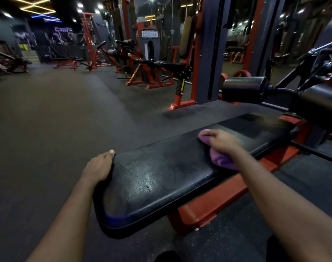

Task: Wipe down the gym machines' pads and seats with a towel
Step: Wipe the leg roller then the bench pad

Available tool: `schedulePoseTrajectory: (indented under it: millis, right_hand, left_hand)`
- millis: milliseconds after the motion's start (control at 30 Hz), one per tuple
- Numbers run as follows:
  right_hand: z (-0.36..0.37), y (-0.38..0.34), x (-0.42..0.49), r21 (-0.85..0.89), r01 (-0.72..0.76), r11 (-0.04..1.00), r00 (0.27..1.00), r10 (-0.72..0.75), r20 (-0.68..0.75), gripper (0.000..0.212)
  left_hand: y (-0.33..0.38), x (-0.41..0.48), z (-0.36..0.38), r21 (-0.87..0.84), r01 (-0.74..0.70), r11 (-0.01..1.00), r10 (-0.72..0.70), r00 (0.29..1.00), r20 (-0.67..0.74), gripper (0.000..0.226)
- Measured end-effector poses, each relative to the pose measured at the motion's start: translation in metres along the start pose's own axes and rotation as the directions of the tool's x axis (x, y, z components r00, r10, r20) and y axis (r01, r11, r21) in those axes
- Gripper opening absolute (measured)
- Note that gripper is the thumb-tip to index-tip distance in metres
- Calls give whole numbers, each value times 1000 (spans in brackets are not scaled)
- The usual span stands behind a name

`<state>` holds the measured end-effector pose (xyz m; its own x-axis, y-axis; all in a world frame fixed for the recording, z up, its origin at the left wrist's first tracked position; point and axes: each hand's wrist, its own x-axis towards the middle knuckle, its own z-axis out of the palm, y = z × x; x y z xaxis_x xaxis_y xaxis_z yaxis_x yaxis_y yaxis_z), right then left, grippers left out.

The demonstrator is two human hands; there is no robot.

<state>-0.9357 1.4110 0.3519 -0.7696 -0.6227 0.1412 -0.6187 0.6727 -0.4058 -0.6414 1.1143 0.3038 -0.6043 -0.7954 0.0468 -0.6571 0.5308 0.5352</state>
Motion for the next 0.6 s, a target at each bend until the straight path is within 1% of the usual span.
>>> schedulePoseTrajectory:
  millis: [100,167,200,267,300,367,400,467,500,533,600]
  right_hand:
    - [38,-73,-16,-47,223,974,969,-216,120,44]
    - [52,-113,-52,-67,381,922,917,-369,150,47]
    - [53,-124,-73,-68,437,897,893,-423,156,48]
    - [50,-121,-101,26,486,873,861,-484,158,52]
    - [45,-111,-105,84,472,878,861,-479,167,55]
    - [41,-79,-93,95,407,908,899,-417,134,57]
    - [39,-61,-80,82,336,938,936,-342,83,59]
    - [33,-27,-48,69,125,990,991,-122,-49,56]
    - [29,-16,-33,46,22,999,996,-19,-82,51]
    - [26,-9,-18,16,-49,999,995,50,-84,47]
    - [23,-12,3,6,-113,994,993,113,-40,37]
  left_hand:
    - [6,-8,-3,-73,-6,997,3,999,-47,47]
    - [9,-15,-4,-133,-24,991,13,996,-84,44]
    - [9,-18,-4,-163,-22,986,6,995,-97,43]
    - [7,-17,-5,-197,-10,980,-10,995,-102,43]
    - [6,-16,-4,-203,-14,979,-7,995,-103,43]
    - [4,-13,-2,-209,-20,978,-3,994,-111,45]
    - [3,-11,-1,-206,-14,979,-10,993,-114,45]
    - [0,-10,-1,-195,-6,981,-17,993,-117,45]
    - [0,-10,0,-203,-4,979,-20,993,-116,45]
    - [0,-10,0,-213,-6,977,-20,993,-119,46]
    - [0,-12,0,-230,-3,973,-26,992,-123,45]
